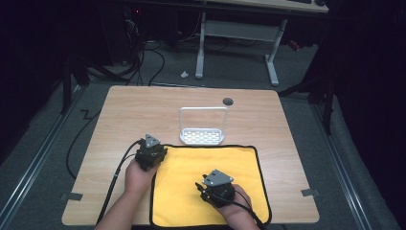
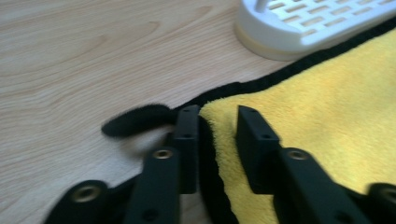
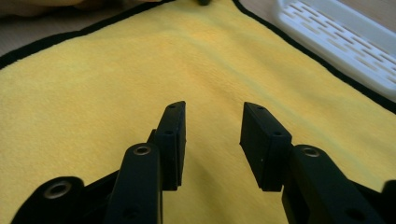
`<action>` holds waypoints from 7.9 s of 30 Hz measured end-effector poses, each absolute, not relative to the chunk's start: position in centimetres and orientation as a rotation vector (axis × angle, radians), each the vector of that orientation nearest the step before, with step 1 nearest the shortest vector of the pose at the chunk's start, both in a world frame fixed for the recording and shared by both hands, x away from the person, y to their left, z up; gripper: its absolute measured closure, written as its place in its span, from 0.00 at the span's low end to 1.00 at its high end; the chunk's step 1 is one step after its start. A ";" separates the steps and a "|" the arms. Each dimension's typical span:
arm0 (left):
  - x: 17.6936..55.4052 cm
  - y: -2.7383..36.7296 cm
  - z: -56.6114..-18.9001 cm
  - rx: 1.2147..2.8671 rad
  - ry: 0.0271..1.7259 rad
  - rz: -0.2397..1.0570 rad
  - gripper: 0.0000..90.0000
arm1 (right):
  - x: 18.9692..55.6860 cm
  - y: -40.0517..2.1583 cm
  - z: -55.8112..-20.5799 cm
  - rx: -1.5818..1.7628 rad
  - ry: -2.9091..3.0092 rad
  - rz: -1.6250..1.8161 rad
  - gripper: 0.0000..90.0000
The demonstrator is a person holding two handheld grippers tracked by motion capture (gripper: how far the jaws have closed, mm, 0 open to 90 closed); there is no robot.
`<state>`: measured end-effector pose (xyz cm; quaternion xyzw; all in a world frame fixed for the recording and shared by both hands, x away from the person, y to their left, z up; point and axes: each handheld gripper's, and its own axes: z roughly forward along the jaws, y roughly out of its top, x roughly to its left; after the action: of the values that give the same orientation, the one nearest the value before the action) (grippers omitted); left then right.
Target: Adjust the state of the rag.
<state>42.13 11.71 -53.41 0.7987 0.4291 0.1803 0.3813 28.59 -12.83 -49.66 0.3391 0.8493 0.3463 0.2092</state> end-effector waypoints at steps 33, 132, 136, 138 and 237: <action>42.7 13.5 -53.6 1.918 1.176 0.267 0.90 | 26.7 -0.5 -52.7 0.716 2.613 1.050 0.89; 40.7 1.0 -47.6 1.837 1.218 0.280 0.91 | 23.0 -19.6 -49.2 0.996 2.273 1.089 0.91; 40.8 -0.4 -47.8 1.846 1.200 0.265 0.90 | 22.8 -20.1 -49.5 1.011 2.275 1.085 0.90; 40.9 -0.9 -47.9 1.832 1.166 0.217 0.84 | 22.7 -20.3 -49.4 1.011 2.266 1.079 0.84; 30.5 9.2 -52.3 2.020 0.852 0.211 0.65 | 30.5 -20.1 -52.8 1.145 2.351 1.049 0.67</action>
<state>30.52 9.24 -52.29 0.8177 0.3451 0.0854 0.4527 30.47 -20.13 -52.80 0.4011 0.8236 0.3672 0.1612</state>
